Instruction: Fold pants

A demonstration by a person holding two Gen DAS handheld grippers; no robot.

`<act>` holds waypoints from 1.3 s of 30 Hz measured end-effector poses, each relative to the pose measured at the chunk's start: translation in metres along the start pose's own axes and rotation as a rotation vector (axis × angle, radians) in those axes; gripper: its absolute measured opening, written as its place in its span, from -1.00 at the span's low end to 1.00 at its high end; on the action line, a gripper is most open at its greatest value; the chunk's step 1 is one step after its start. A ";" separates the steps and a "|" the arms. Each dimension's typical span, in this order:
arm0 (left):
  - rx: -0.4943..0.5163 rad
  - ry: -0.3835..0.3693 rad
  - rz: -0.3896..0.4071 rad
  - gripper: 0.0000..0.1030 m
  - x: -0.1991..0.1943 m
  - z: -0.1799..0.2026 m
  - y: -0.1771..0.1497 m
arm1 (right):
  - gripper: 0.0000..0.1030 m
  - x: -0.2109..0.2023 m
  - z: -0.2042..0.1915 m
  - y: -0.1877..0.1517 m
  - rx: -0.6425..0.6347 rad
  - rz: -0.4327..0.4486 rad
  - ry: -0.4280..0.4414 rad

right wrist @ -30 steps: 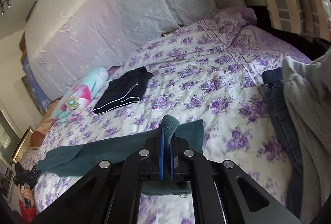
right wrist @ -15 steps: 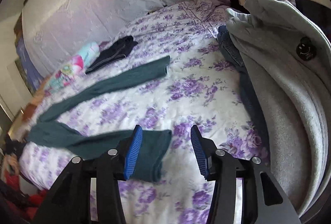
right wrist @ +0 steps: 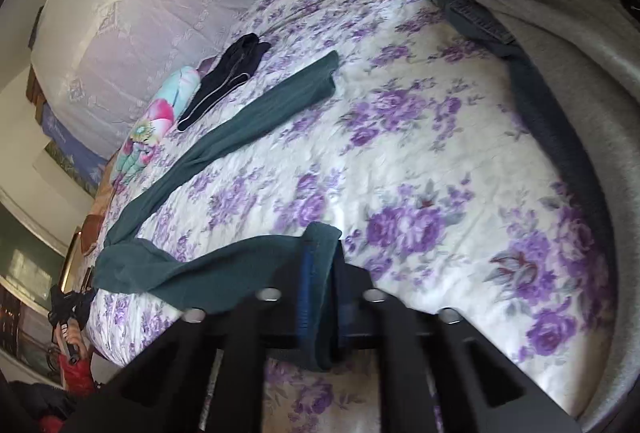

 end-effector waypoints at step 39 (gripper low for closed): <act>-0.078 -0.032 -0.016 -0.21 0.034 0.017 0.000 | 0.21 -0.039 0.041 -0.026 0.248 0.076 0.110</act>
Point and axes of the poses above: each gripper's, at about its wrist camera, not at the fingertips, and x roughly the way its jaws point, z to its right, y to its top, the point moved 6 cm from there along x, roughly the way its jaws point, and after that the axes turned 14 degrees about -y, right-handed, at the moved point
